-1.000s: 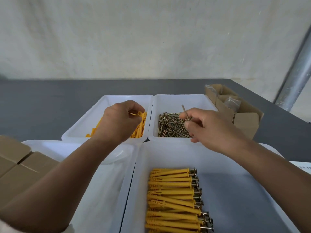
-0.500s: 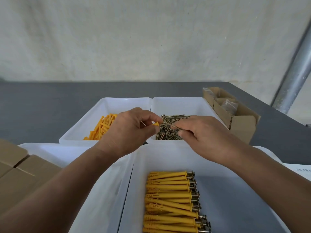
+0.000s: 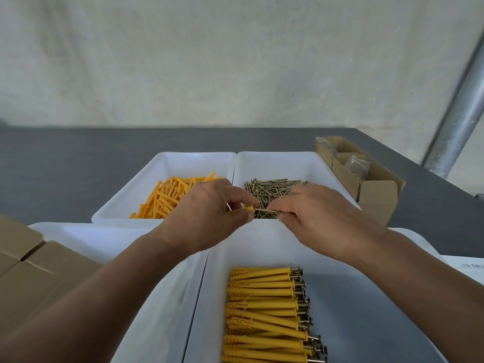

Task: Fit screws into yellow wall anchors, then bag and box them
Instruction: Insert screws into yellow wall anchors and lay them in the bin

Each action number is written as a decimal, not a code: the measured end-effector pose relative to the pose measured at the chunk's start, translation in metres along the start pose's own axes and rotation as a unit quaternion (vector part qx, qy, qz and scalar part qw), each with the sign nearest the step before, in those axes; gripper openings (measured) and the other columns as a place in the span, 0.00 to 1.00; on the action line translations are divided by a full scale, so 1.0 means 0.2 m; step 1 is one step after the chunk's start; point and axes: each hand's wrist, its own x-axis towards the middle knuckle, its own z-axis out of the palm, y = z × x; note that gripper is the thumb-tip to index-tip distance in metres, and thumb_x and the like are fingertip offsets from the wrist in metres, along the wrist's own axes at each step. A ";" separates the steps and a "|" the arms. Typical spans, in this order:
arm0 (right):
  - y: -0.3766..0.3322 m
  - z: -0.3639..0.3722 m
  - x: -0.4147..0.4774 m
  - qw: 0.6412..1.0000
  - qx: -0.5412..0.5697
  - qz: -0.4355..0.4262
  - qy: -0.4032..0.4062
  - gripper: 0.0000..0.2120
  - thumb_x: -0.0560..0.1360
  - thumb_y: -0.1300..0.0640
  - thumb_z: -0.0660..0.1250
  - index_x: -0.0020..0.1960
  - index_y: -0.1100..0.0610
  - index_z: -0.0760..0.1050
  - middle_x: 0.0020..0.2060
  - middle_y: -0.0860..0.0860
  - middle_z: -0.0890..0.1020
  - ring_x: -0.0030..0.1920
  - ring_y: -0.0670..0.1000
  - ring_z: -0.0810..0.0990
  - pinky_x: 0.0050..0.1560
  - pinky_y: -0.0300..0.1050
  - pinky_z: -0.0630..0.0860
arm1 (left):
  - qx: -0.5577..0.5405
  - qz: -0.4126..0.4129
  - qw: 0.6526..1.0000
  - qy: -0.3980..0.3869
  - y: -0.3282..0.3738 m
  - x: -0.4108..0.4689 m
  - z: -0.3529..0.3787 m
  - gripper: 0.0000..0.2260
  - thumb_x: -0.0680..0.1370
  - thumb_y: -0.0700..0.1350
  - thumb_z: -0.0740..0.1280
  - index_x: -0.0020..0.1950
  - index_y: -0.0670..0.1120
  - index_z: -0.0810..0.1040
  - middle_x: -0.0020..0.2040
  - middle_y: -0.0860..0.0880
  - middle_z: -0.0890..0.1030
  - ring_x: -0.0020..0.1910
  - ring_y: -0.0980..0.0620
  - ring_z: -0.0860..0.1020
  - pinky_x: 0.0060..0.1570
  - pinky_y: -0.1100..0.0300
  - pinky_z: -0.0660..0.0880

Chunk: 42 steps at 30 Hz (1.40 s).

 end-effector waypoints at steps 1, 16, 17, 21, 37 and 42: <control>0.00 0.00 0.00 1.000 -0.003 0.000 0.001 0.13 0.81 0.53 0.59 0.59 0.45 0.79 0.44 0.47 0.78 0.47 0.49 0.74 0.41 0.44 0.68 | 0.003 0.002 1.000 -0.001 0.00 0.00 0.00 0.09 0.74 0.47 0.73 0.53 0.58 0.84 0.37 0.58 0.75 0.39 0.66 0.74 0.38 0.74 0.67; -0.05 0.01 -0.01 1.000 0.012 -0.019 0.011 0.12 0.79 0.51 0.63 0.61 0.44 0.76 0.45 0.42 0.75 0.47 0.45 0.71 0.44 0.41 0.67 | -0.026 -0.014 0.998 -0.049 0.01 -0.01 0.05 0.20 0.73 0.46 0.74 0.62 0.55 0.73 0.37 0.57 0.82 0.38 0.61 0.79 0.36 0.66 0.75; -0.05 0.01 -0.01 1.000 0.016 -0.023 0.009 0.12 0.78 0.51 0.64 0.61 0.44 0.76 0.46 0.42 0.75 0.48 0.45 0.71 0.45 0.42 0.68 | -0.023 -0.013 0.998 -0.052 0.02 -0.01 0.06 0.21 0.73 0.46 0.74 0.62 0.55 0.72 0.37 0.56 0.82 0.38 0.61 0.79 0.36 0.65 0.76; -0.07 0.01 -0.01 0.999 0.037 -0.028 -0.011 0.13 0.78 0.48 0.63 0.62 0.42 0.72 0.45 0.39 0.71 0.52 0.44 0.71 0.48 0.41 0.68 | -0.017 -0.011 0.997 -0.068 0.02 -0.01 0.06 0.22 0.73 0.44 0.73 0.63 0.56 0.70 0.41 0.58 0.80 0.41 0.63 0.78 0.36 0.71 0.73; -0.11 -0.03 -0.01 0.996 0.020 -0.042 -0.077 0.03 0.79 0.51 0.64 0.46 0.46 0.73 0.41 0.42 0.73 0.42 0.43 0.72 0.39 0.35 0.65 | -0.052 -0.004 0.996 -0.072 0.04 -0.01 0.05 0.20 0.72 0.37 0.67 0.61 0.52 0.73 0.48 0.55 0.77 0.46 0.56 0.80 0.44 0.61 0.79; -0.11 -0.05 -0.04 0.987 0.007 -0.002 -0.160 0.08 0.76 0.56 0.64 0.40 0.47 0.71 0.41 0.43 0.75 0.41 0.42 0.73 0.36 0.36 0.67 | -0.056 -0.078 0.995 0.017 -0.04 0.02 0.02 0.14 0.73 0.38 0.67 0.55 0.53 0.77 0.47 0.55 0.79 0.47 0.58 0.78 0.48 0.65 0.74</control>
